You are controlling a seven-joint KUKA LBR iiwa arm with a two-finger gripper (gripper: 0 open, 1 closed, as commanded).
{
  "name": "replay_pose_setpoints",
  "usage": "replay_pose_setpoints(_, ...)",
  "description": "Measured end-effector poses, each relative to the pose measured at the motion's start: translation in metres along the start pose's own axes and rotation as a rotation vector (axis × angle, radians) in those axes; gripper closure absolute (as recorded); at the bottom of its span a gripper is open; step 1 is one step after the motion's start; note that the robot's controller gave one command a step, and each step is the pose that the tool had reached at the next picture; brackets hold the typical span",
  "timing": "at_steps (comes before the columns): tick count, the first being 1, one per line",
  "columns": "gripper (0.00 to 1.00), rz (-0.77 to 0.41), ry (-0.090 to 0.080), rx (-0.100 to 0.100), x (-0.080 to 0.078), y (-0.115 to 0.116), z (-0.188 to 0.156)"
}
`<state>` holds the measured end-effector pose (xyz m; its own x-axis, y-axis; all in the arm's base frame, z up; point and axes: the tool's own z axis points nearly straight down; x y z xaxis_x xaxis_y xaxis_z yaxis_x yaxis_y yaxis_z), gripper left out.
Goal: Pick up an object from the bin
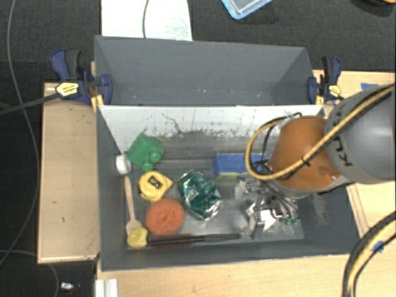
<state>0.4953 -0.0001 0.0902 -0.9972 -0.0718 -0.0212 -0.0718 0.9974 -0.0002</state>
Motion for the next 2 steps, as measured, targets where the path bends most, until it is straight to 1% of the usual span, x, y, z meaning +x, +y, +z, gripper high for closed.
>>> replay_pose_setpoints(1, 0.0, 0.047, 0.004, 0.0, 0.006, -0.03, 0.014)
replay_pose_setpoints(2, 0.0, 0.05, -0.001, 0.002, -0.01, 0.03, 0.018)
